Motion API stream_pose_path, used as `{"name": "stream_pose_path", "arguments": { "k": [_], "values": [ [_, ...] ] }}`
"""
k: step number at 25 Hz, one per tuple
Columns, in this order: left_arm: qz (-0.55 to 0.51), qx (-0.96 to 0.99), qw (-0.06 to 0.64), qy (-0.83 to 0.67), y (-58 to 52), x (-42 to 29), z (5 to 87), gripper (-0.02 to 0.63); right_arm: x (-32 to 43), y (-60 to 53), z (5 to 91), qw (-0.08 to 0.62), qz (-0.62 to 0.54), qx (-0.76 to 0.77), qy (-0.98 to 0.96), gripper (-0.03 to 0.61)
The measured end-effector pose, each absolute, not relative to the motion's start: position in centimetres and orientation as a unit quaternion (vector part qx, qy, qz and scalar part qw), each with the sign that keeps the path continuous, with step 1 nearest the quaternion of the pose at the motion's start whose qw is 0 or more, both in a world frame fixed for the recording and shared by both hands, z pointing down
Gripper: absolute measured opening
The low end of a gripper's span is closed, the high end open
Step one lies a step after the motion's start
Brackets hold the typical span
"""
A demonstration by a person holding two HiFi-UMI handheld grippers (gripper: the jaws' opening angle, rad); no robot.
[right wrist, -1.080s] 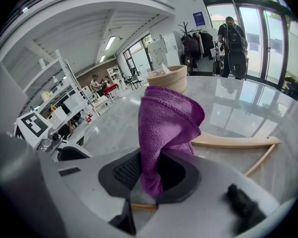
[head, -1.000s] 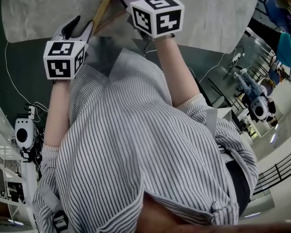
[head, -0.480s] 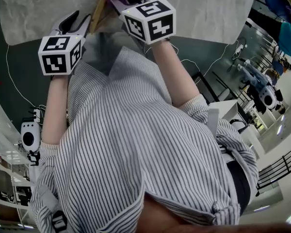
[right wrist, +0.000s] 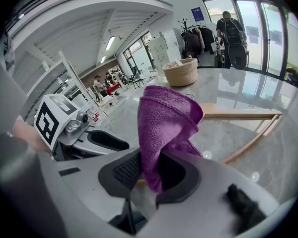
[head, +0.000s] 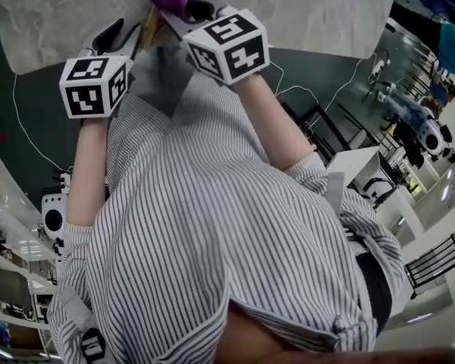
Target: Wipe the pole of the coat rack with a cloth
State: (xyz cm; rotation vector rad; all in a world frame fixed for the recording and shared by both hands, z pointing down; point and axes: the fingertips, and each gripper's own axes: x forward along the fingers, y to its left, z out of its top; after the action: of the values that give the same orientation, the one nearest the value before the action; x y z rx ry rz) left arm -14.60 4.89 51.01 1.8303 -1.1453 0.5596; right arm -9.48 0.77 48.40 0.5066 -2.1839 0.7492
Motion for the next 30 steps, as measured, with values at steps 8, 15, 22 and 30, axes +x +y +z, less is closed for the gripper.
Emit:
{"name": "stream_pose_path", "arguments": {
  "k": [8,15,22,30],
  "values": [
    [0.226,0.74,0.443,-0.454,5.2,-14.5,51.0,0.153,-10.1,3.2,47.9,0.377,0.306,0.181,-0.855,0.083],
    [0.229,0.743,0.436,-0.453,4.7,-14.5,50.8,0.153,-10.1,5.6,47.5,0.37,0.339,0.149,-0.852,0.083],
    [0.238,0.751,0.429,-0.442,4.2,-13.3,50.4,0.153,-8.9,6.8,47.0,0.353,0.364,0.142,-0.85,0.083],
    [0.255,0.761,0.416,-0.428,3.0,-11.0,50.1,0.153,-6.6,4.7,47.5,0.343,0.374,0.166,-0.846,0.083]
  ]
}}
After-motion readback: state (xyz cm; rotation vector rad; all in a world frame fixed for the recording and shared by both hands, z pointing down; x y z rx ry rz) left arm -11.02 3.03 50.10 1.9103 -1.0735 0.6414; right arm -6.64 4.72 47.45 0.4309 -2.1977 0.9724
